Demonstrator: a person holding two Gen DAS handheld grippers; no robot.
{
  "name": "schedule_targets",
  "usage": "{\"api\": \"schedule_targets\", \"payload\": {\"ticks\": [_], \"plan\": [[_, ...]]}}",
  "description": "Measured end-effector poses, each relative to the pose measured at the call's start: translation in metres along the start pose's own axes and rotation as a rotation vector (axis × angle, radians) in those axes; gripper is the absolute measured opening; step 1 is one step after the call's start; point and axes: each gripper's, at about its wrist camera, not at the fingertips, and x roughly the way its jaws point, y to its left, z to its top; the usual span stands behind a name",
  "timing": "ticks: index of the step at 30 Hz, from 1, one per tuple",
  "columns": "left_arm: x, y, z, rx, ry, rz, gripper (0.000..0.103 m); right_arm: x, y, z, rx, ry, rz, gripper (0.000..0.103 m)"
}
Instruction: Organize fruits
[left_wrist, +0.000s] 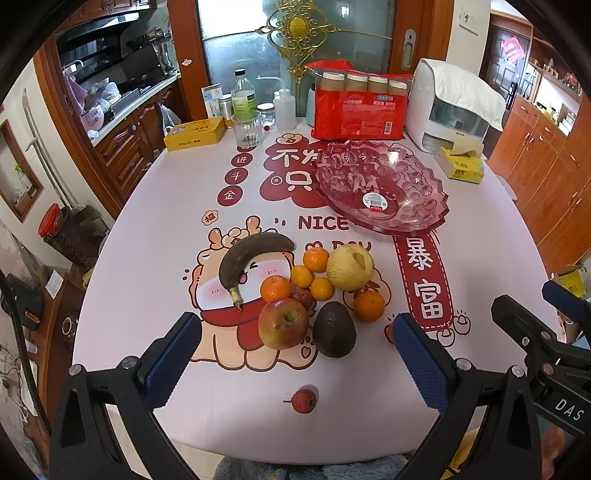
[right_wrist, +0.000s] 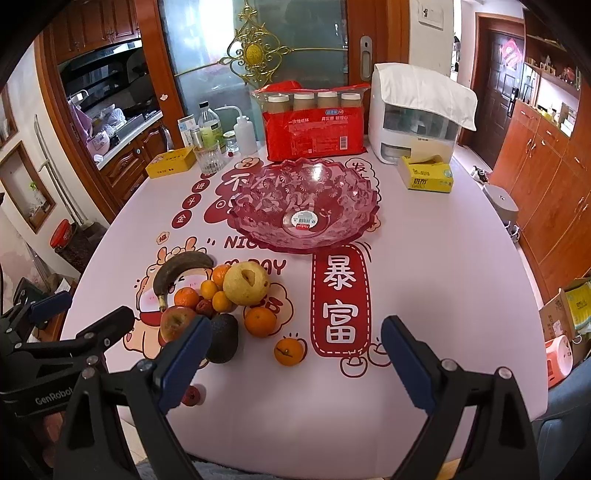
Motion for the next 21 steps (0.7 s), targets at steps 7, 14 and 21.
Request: {"api": "schedule_targets", "payload": {"ticks": [7, 14, 21], "plan": [[0.000, -0.001, 0.003, 0.013, 0.005, 0.007, 0.102, -0.001, -0.002, 0.002, 0.011, -0.007, -0.002, 0.094], [-0.002, -0.001, 0.006, 0.016, 0.008, 0.003, 0.102, -0.003, -0.001, 0.003, -0.007, -0.021, 0.005, 0.094], [-0.003, -0.007, 0.010, 0.017, 0.006, 0.004, 0.102, -0.004, -0.002, 0.004, -0.027, -0.025, 0.002, 0.094]]}}
